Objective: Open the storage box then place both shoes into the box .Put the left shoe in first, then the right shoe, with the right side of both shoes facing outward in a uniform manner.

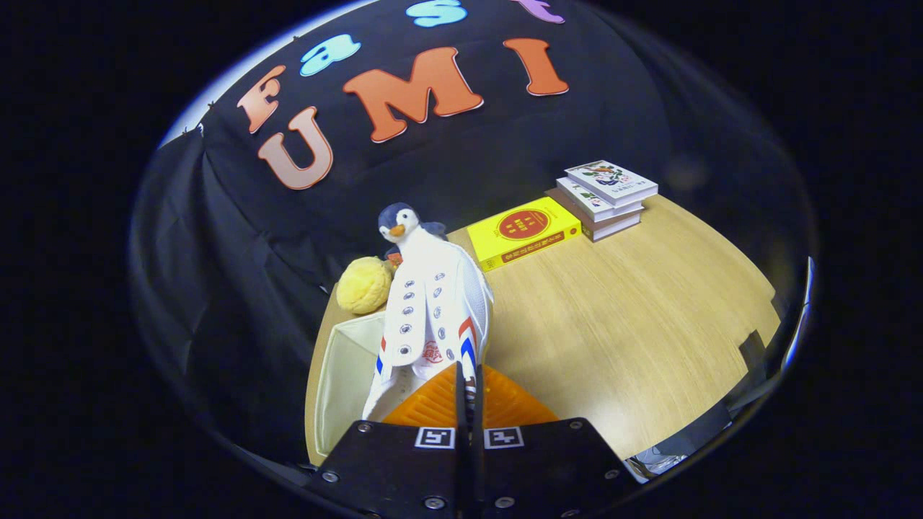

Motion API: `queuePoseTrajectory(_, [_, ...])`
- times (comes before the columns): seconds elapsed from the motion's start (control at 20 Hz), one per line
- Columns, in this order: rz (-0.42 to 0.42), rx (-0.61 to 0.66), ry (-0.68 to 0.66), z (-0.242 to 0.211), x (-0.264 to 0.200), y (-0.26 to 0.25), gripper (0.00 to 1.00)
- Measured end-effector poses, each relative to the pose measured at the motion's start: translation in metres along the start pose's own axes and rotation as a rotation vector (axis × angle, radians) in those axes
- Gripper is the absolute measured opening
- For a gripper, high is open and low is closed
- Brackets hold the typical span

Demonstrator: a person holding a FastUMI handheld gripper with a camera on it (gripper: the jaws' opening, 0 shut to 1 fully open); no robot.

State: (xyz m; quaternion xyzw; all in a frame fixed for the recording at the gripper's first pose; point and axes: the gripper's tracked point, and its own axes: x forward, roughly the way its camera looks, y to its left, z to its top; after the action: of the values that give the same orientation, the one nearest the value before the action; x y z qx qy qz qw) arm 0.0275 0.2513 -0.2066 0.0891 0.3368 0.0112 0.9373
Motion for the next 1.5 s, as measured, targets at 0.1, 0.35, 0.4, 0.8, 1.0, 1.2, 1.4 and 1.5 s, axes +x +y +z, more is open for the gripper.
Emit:
queuePoseTrajectory(0.1, [0.013,-0.018,0.019,-0.015,0.006,0.025,0.00])
queuePoseTrajectory(0.35, [-0.020,-0.050,0.067,-0.051,0.029,0.048,0.00])
queuePoseTrajectory(0.4, [-0.032,-0.055,0.077,-0.057,0.034,0.047,0.00])
queuePoseTrajectory(0.8, [-0.038,-0.101,0.093,-0.076,0.052,0.060,0.20])
queuePoseTrajectory(1.0, [-0.025,-0.129,0.023,-0.034,0.032,0.060,0.68])
queuePoseTrajectory(1.2, [-0.012,-0.147,-0.110,0.032,-0.009,0.059,0.98])
queuePoseTrajectory(1.4, [0.016,-0.167,-0.265,0.090,-0.057,0.063,0.98])
queuePoseTrajectory(1.5, [0.017,-0.181,-0.327,0.108,-0.078,0.059,0.98])
